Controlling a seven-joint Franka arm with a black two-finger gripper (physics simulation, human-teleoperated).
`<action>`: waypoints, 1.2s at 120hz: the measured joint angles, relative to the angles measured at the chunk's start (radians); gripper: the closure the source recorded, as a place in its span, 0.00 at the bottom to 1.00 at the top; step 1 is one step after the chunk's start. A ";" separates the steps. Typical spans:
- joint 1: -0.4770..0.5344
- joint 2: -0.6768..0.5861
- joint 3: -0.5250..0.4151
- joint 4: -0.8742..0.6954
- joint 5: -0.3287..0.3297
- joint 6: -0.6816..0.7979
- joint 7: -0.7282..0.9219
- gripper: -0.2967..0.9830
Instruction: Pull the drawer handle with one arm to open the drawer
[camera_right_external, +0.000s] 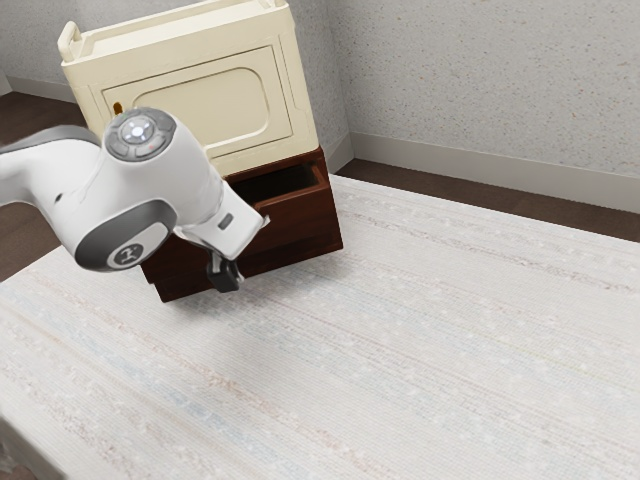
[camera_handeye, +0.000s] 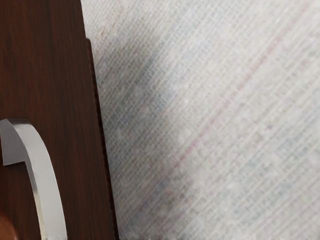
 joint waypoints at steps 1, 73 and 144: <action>0.009 0.000 -0.009 -0.003 0.000 0.000 -0.001 0.24; 0.445 -0.053 -0.440 -0.105 -0.029 0.026 -0.035 0.23; 0.452 0.099 -0.378 -0.027 -0.100 0.132 -0.047 0.23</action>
